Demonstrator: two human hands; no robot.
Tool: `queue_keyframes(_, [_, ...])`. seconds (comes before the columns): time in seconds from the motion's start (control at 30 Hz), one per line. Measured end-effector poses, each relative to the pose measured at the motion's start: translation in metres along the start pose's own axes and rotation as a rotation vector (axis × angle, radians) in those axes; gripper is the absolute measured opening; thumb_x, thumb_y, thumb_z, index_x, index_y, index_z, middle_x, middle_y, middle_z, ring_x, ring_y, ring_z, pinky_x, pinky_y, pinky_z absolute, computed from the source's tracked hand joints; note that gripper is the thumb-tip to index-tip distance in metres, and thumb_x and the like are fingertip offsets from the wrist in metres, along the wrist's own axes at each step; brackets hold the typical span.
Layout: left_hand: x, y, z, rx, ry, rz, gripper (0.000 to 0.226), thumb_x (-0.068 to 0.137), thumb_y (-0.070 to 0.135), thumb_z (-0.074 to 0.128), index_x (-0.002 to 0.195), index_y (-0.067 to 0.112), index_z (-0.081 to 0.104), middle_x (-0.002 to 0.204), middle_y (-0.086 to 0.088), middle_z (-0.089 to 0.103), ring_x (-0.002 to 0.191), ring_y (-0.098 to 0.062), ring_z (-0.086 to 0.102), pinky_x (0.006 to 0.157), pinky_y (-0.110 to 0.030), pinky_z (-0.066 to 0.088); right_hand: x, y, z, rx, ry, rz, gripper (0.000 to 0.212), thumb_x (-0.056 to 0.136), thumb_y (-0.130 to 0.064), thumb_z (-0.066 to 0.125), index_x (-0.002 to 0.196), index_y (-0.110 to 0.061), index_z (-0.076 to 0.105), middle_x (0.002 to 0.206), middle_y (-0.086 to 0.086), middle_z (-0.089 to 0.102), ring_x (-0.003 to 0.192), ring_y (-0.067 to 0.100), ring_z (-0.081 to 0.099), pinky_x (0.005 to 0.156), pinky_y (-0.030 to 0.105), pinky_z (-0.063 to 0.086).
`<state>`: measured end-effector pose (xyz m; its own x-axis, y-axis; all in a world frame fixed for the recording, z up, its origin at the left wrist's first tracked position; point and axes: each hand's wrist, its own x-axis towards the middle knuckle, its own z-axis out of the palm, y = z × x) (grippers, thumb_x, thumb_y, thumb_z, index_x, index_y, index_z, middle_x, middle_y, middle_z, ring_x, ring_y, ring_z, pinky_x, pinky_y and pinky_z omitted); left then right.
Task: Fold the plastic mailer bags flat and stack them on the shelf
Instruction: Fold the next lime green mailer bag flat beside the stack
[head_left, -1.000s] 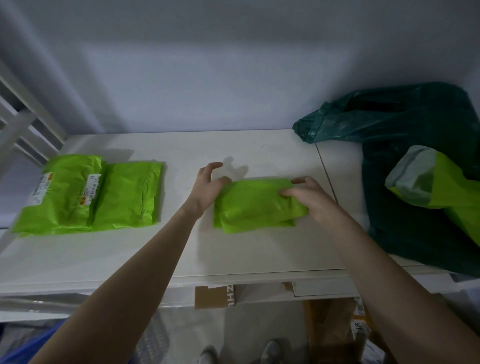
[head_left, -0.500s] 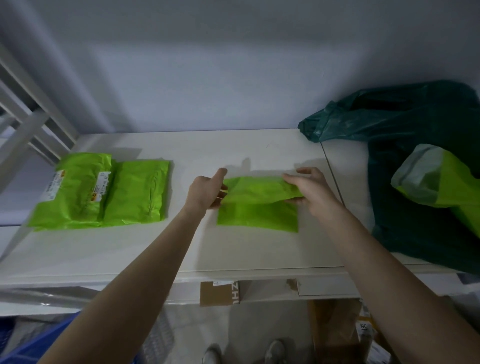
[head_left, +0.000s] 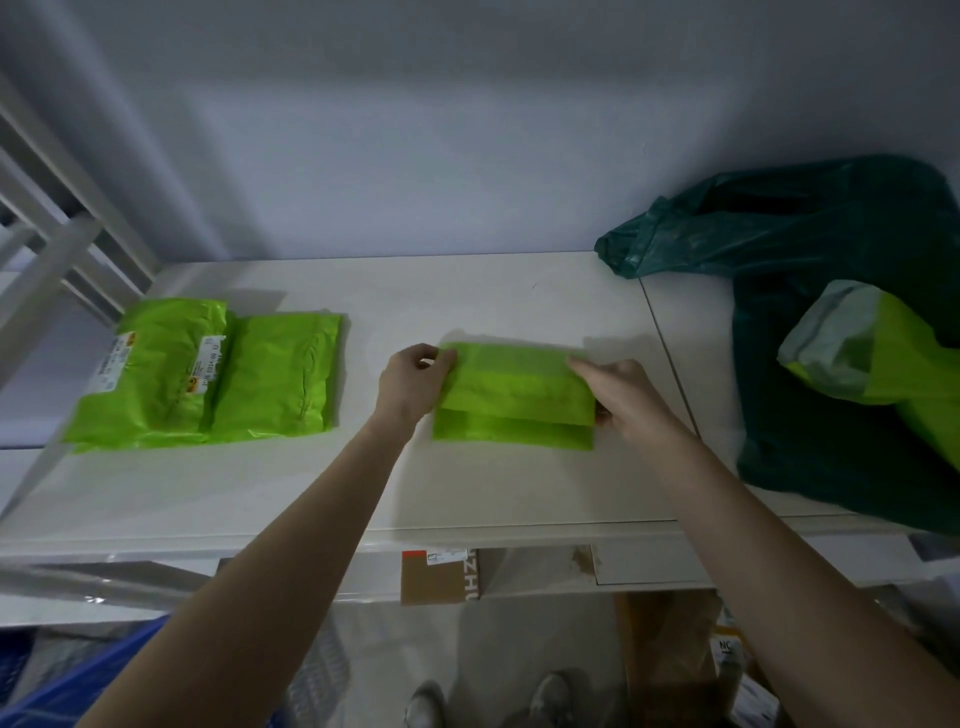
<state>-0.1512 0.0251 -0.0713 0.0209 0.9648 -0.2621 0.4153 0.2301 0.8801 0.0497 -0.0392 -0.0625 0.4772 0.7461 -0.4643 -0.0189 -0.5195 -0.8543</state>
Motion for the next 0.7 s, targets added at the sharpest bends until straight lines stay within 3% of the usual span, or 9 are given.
queue_keyframes(0.07, [-0.002, -0.005, 0.003, 0.044, 0.022, 0.036, 0.018, 0.090, 0.033, 0.059, 0.085, 0.016, 0.061, 0.064, 0.004, 0.050, 0.057, -0.014, 0.045, 0.056, -0.027, 0.038, -0.001, 0.007, 0.001, -0.076, 0.040, -0.060, 0.027, 0.083, -0.025, 0.068, 0.064, -0.009, 0.058, 0.064, 0.008, 0.058, 0.057, 0.019, 0.056, 0.049, 0.023, 0.042])
queue_keyframes(0.13, [-0.004, -0.009, 0.005, 0.095, 0.033, 0.053, 0.019, 0.091, 0.033, 0.057, 0.086, 0.016, 0.060, 0.063, 0.004, 0.048, 0.056, -0.013, 0.043, 0.052, -0.026, 0.033, 0.001, 0.012, 0.002, -0.172, 0.091, -0.137, 0.030, 0.083, -0.028, 0.067, 0.061, -0.010, 0.056, 0.062, 0.008, 0.056, 0.063, 0.024, 0.058, 0.056, 0.032, 0.045])
queue_keyframes(0.2, [-0.005, -0.013, 0.006, 0.164, 0.042, 0.073, 0.021, 0.091, 0.035, 0.056, 0.088, 0.015, 0.060, 0.067, 0.004, 0.051, 0.061, -0.016, 0.046, 0.055, -0.027, 0.034, -0.001, 0.016, 0.001, -0.284, 0.132, -0.222, 0.034, 0.084, -0.031, 0.066, 0.060, -0.012, 0.052, 0.060, 0.006, 0.054, 0.068, 0.026, 0.059, 0.062, 0.036, 0.046])
queue_keyframes(0.27, [-0.006, -0.016, 0.007, 0.217, 0.046, 0.092, 0.024, 0.092, 0.038, 0.054, 0.090, 0.015, 0.060, 0.071, 0.002, 0.054, 0.067, -0.020, 0.050, 0.060, -0.027, 0.037, -0.003, 0.020, 0.001, -0.367, 0.169, -0.301, 0.033, 0.085, -0.031, 0.066, 0.063, -0.011, 0.051, 0.064, 0.007, 0.054, 0.070, 0.024, 0.055, 0.061, 0.029, 0.038])
queue_keyframes(0.4, [-0.008, -0.019, 0.007, 0.369, 0.067, 0.154, 0.029, 0.095, 0.040, 0.047, 0.099, 0.013, 0.057, 0.082, 0.001, 0.056, 0.079, -0.024, 0.053, 0.067, -0.028, 0.038, -0.011, 0.027, 0.002, -0.444, 0.219, -0.415, 0.026, 0.087, -0.032, 0.063, 0.075, -0.012, 0.052, 0.076, 0.006, 0.056, 0.074, 0.022, 0.052, 0.063, 0.029, 0.033])
queue_keyframes(0.53, [-0.007, -0.021, 0.009, 0.447, 0.070, 0.166, 0.033, 0.097, 0.042, 0.043, 0.102, 0.011, 0.054, 0.097, -0.008, 0.063, 0.092, -0.032, 0.058, 0.072, -0.032, 0.040, -0.015, 0.027, 0.004, -0.471, 0.246, -0.468, 0.025, 0.089, -0.030, 0.061, 0.076, -0.012, 0.049, 0.077, 0.006, 0.056, 0.072, 0.020, 0.048, 0.060, 0.028, 0.026])
queue_keyframes(0.7, [-0.005, -0.021, 0.012, 0.538, 0.075, 0.172, 0.037, 0.098, 0.044, 0.038, 0.104, 0.010, 0.050, 0.101, -0.013, 0.063, 0.093, -0.037, 0.057, 0.074, -0.038, 0.043, -0.012, 0.028, 0.006, -0.538, 0.266, -0.493, 0.027, 0.091, -0.031, 0.058, 0.076, -0.012, 0.047, 0.076, 0.011, 0.058, 0.076, 0.028, 0.055, 0.060, 0.030, 0.024])
